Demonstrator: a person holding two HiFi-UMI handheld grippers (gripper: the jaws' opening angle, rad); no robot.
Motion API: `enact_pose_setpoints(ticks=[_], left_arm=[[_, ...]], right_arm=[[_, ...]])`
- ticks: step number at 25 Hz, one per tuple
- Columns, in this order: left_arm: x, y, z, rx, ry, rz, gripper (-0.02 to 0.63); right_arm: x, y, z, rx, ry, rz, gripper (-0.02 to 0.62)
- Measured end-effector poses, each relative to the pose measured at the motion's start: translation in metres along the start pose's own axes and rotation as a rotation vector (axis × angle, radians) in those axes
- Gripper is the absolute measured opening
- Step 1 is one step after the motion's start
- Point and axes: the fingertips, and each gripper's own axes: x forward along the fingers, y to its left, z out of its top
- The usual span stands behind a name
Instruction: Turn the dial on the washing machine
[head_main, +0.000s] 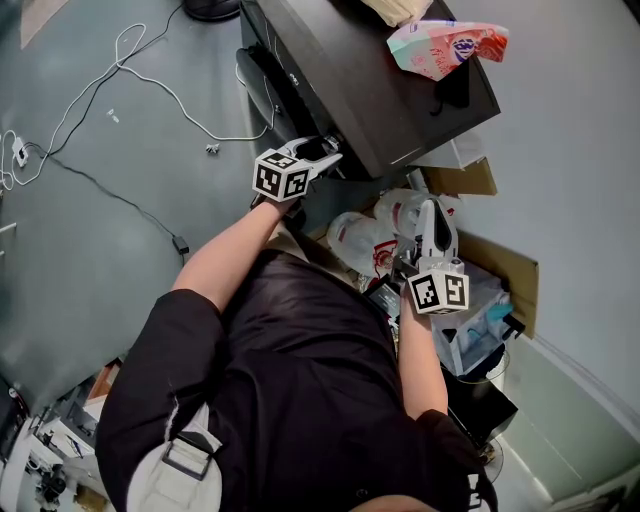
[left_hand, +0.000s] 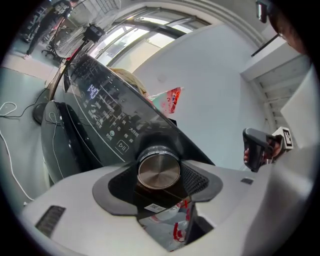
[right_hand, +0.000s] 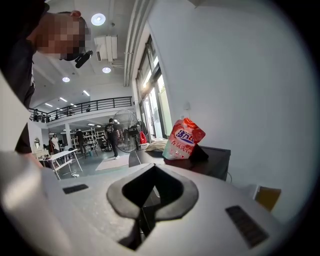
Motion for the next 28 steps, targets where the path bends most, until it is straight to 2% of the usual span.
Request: enact_pose_setpoints(ticks=[13, 18, 28], left_arm=[[-0.0007, 0.0048, 0.0016, -0.217, -0.052, -0.027, 0.264], [-0.0019, 0.0048, 0.0025, -0.262, -0.057, -0.031, 0.264], [-0.0026, 0.0043, 0.0, -0.41, -0.08, -0.065, 0.264]], right_arm=[[0.0, -0.003, -0.0015, 0.028, 0.005, -0.014, 0.001], [-0.0008, -0.0015, -0.0038, 0.034, 0.006, -0.012, 0.001], [-0.0023, -0.0007, -0.0025, 0.026, 0.005, -0.012, 0.0]])
